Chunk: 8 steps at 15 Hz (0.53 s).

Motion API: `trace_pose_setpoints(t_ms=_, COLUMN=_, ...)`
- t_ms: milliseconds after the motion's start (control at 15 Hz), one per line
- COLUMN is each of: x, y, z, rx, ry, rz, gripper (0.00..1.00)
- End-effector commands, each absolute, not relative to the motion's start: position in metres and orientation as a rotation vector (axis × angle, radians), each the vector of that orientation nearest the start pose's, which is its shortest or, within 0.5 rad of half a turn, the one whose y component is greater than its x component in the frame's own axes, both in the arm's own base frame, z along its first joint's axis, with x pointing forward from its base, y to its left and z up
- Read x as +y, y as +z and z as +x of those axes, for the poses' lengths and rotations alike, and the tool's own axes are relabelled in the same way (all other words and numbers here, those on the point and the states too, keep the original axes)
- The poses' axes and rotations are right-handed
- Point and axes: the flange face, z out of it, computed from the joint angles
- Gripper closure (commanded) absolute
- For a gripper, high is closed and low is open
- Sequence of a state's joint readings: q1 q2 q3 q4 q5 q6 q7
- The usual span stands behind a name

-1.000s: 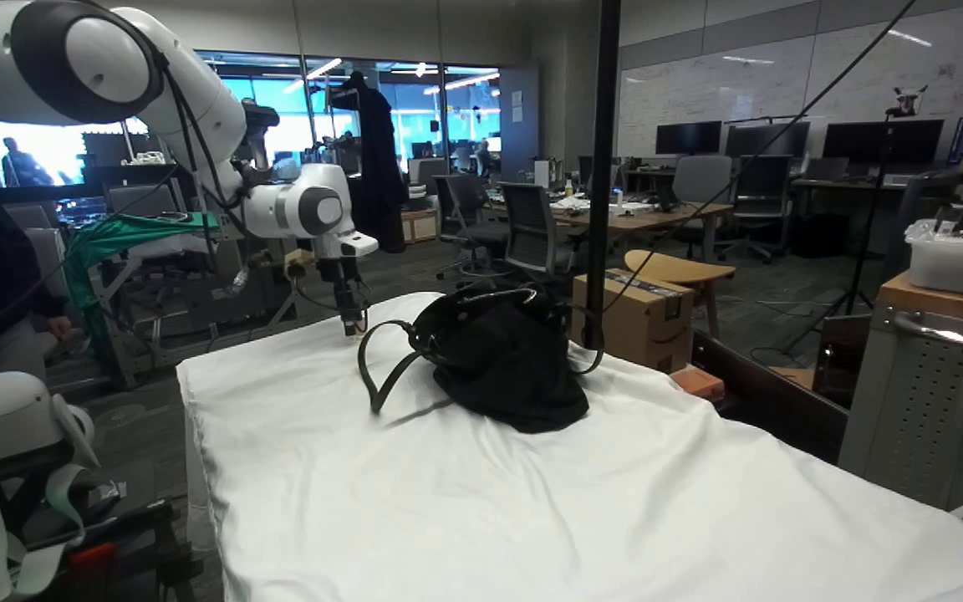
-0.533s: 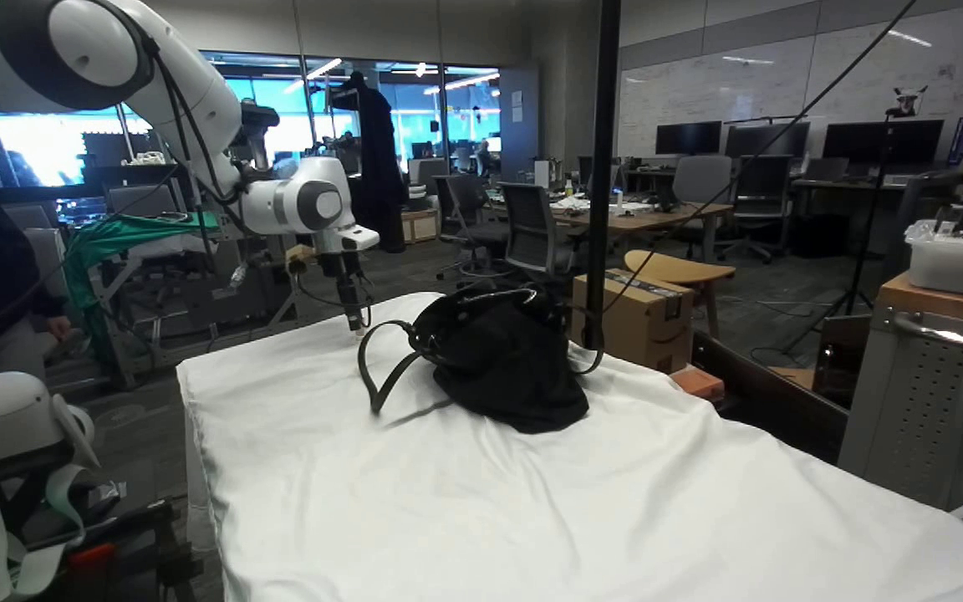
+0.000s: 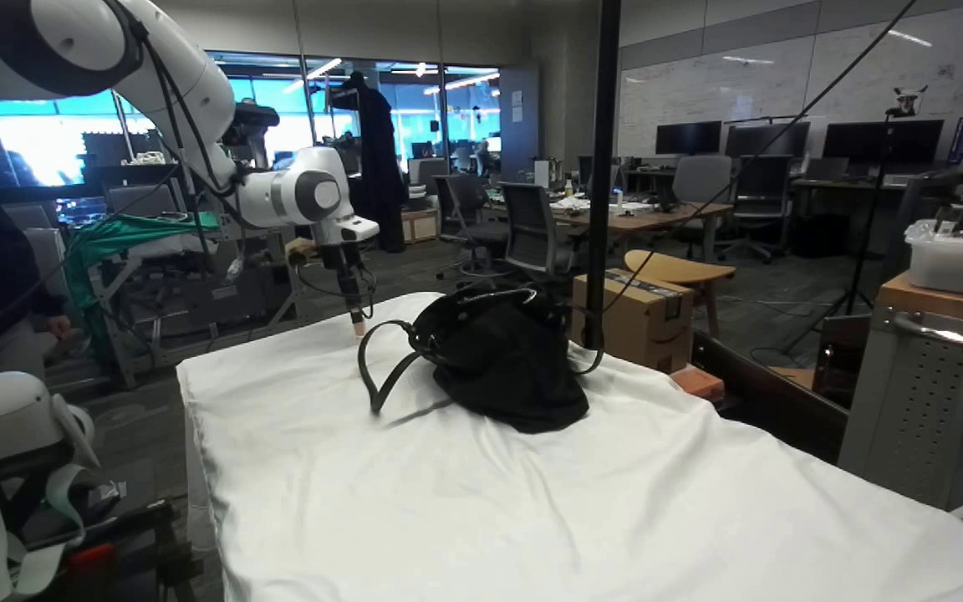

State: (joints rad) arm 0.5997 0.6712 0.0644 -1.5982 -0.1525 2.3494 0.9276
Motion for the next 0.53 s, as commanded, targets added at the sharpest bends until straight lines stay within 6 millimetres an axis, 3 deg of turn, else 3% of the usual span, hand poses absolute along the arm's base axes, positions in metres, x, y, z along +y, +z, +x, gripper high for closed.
trace_pose_setpoints(t_ms=0, x=0.422, y=0.250, z=0.558, rx=0.259, ry=-0.186, rz=-3.113, gripper=0.00)
trace_pose_setpoints(t_ms=467, x=0.420, y=0.233, z=0.563, rx=0.143, ry=-0.156, rz=-3.124, gripper=0.00)
